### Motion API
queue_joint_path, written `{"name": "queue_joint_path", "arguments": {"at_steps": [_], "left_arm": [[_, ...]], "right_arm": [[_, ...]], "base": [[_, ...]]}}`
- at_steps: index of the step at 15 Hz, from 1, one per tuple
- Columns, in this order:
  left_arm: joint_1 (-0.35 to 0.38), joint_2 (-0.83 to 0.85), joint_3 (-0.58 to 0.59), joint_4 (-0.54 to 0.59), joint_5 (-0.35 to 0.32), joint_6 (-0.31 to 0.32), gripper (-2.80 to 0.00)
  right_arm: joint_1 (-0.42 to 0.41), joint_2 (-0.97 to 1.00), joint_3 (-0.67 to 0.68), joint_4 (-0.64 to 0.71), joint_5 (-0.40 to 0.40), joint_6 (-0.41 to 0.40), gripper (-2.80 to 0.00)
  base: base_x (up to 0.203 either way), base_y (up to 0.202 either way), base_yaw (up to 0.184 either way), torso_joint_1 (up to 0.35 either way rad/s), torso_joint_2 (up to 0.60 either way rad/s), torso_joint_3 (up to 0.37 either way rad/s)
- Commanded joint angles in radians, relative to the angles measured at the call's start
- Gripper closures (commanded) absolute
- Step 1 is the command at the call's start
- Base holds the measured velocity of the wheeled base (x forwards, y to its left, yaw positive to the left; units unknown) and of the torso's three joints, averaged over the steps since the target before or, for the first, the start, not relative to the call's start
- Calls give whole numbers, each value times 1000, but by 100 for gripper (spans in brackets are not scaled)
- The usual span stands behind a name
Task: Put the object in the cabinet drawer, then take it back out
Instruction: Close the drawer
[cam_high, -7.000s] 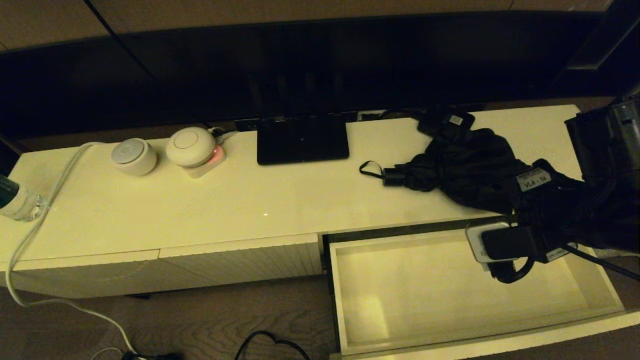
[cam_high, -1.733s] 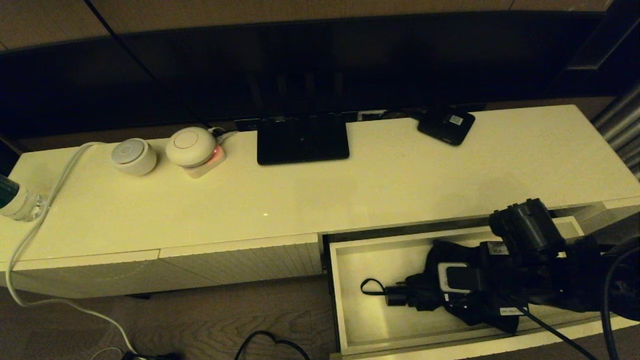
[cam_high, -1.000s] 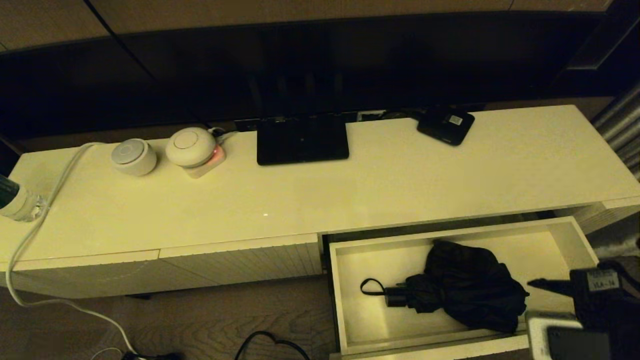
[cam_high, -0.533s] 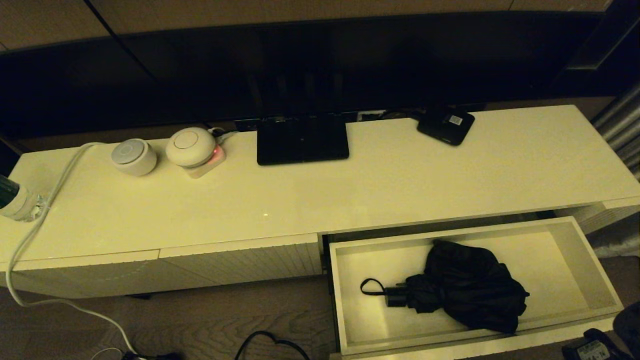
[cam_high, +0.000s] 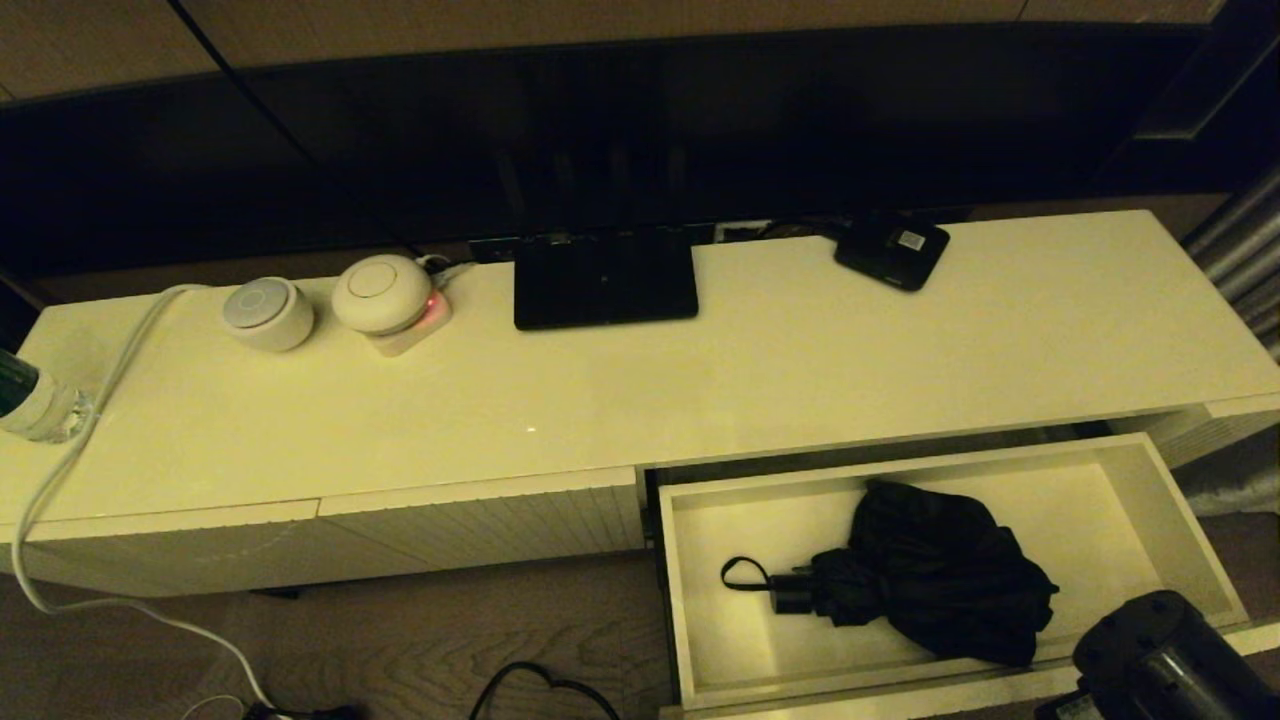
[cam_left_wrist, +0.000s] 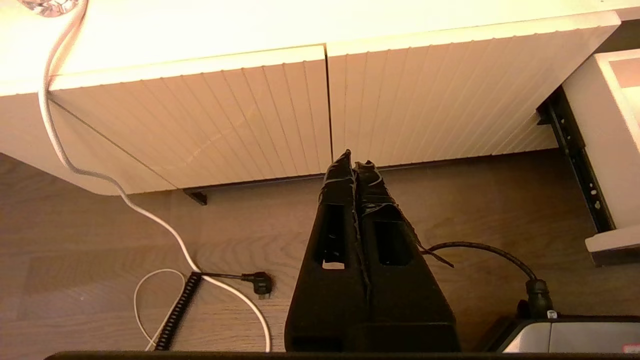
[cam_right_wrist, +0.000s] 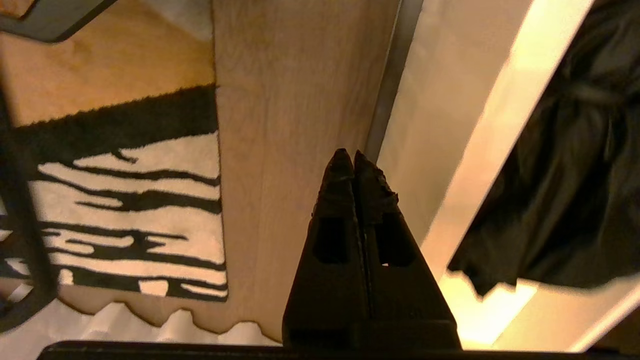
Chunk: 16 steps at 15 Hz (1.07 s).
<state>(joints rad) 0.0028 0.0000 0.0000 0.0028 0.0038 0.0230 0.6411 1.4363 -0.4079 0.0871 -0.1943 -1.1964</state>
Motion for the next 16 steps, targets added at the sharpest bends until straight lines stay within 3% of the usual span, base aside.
{"name": "queue_joint_path", "arguments": {"at_steps": [1,6,16], "left_arm": [[0,0,3,0,1,0,0],[0,0,3,0,1,0,0],[0,0,3,0,1,0,0]], "right_arm": [[-6,144,1,-89,-3,-6,0],[-68,290,40,-431,-17,-9,0],[-161,292,-200,-445,-109,-18,0]], "base": [[0,0,0,0,0,0],[0,0,0,0,0,0],[0,0,0,0,0,0]]}}
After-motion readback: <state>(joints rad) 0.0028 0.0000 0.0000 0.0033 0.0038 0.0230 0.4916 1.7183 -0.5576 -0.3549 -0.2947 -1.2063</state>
